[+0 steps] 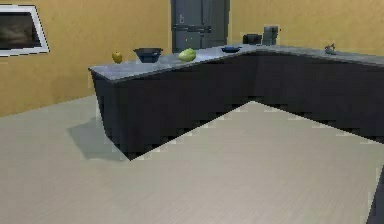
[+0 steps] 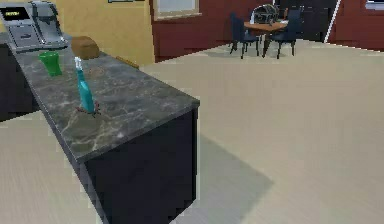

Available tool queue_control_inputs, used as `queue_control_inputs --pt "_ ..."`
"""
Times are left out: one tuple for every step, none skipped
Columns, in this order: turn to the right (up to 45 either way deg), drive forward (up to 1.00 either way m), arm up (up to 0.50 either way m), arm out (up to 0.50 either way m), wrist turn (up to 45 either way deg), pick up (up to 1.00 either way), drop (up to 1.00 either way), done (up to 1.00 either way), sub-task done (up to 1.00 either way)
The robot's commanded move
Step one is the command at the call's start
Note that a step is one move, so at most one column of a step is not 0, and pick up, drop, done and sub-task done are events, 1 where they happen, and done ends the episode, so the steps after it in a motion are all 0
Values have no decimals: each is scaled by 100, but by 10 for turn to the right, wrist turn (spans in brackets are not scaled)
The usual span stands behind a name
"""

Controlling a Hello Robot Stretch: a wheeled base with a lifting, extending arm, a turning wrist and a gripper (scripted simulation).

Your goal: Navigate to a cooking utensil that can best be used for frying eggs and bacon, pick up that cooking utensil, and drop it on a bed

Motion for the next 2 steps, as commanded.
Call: queue_control_inputs --pt "0 50 0 0 0 0 0 0 0" --pt "270 0 0 0 0 0 0 0 0"
